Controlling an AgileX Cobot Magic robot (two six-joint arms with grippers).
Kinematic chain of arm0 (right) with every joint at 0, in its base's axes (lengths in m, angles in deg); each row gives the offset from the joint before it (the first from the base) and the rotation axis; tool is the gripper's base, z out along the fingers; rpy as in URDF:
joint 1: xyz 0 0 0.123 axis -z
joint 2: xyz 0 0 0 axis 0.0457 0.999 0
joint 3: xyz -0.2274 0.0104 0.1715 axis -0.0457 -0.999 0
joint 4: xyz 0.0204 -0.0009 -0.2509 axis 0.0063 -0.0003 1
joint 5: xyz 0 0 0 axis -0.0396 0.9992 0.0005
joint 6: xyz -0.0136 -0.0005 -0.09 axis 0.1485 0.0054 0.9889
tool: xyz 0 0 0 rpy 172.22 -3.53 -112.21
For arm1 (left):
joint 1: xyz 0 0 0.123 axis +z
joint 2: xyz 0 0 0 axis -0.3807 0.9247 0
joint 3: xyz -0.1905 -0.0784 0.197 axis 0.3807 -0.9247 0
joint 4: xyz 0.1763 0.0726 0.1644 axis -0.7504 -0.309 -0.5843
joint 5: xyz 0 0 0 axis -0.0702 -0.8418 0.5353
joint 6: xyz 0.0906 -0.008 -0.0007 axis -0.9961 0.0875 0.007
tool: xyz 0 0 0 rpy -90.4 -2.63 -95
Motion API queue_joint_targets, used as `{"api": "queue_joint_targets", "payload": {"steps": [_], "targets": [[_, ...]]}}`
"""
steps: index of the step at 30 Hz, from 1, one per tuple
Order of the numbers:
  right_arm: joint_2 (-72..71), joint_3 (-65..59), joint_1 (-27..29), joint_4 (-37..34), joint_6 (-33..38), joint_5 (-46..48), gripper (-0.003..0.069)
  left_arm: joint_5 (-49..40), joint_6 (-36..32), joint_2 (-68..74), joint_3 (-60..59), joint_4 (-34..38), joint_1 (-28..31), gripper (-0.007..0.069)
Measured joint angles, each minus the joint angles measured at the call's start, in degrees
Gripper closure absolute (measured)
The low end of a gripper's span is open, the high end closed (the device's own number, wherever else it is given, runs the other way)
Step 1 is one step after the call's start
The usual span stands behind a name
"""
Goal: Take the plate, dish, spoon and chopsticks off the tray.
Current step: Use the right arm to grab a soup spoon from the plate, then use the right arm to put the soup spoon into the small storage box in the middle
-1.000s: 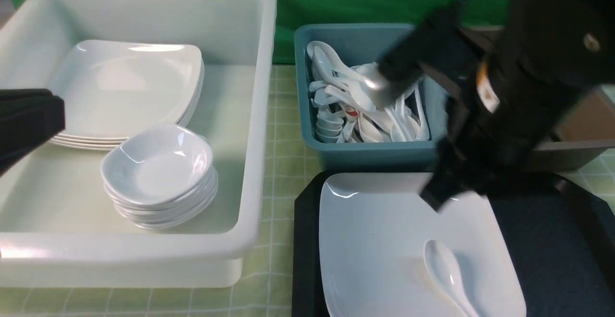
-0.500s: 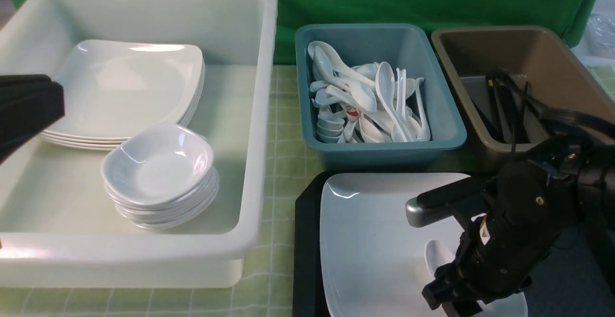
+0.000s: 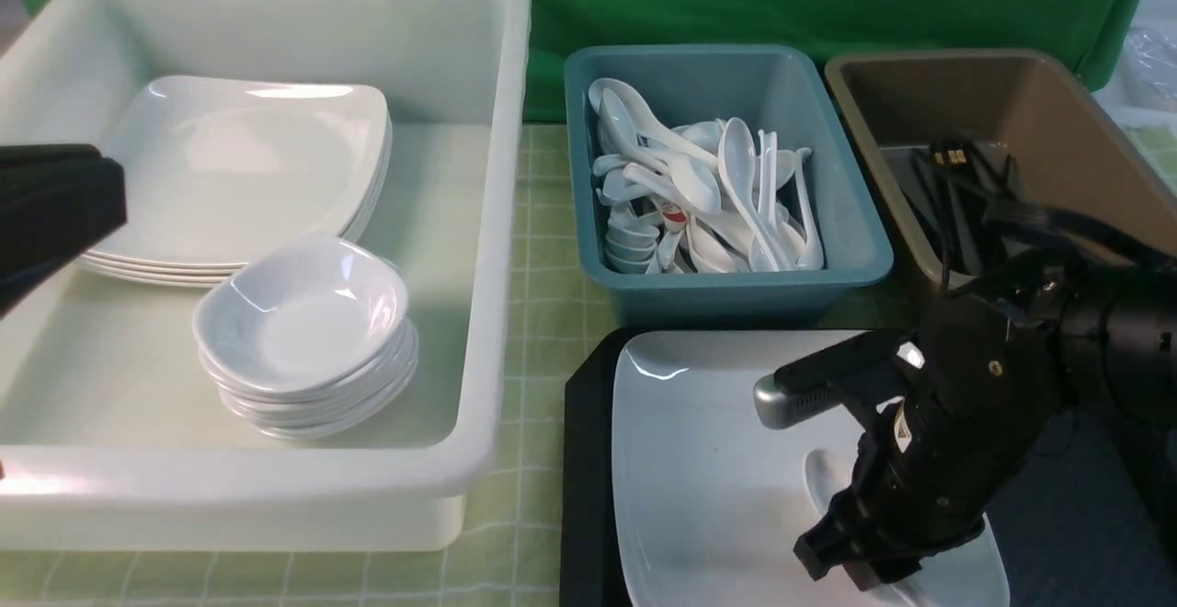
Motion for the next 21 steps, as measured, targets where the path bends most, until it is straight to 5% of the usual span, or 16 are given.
{"api": "queue_joint_targets", "payload": {"steps": [5, 8, 13, 19, 21], "targets": [[-7.2, 6.1, 0.8, -0.6, 0.0, -6.0, 0.0398, 0.3, -0.2, 0.4, 0.0, 0.0, 0.0, 0.0615], [-5.1, 14.0, 5.9, -1.0, -1.1, -25.1, 0.0398, 0.7, -0.3, 2.6, 0.0, 0.9, 0.0, 0.0615], [5.4, 22.3, 10.7, -1.0, -2.6, -37.0, 0.0397, -0.3, -3.3, 5.7, 0.0, 4.4, 0.0, 0.0615], [17.7, 33.7, 14.1, -0.9, -3.0, -27.2, 0.0177, -4.6, -14.1, 10.9, 0.0, 11.6, -0.1, 0.0615], [17.4, 35.9, 14.4, -0.9, -1.6, -20.5, 0.0157, -6.0, -19.2, 13.4, 0.0, 14.3, -1.3, 0.0615]]}}
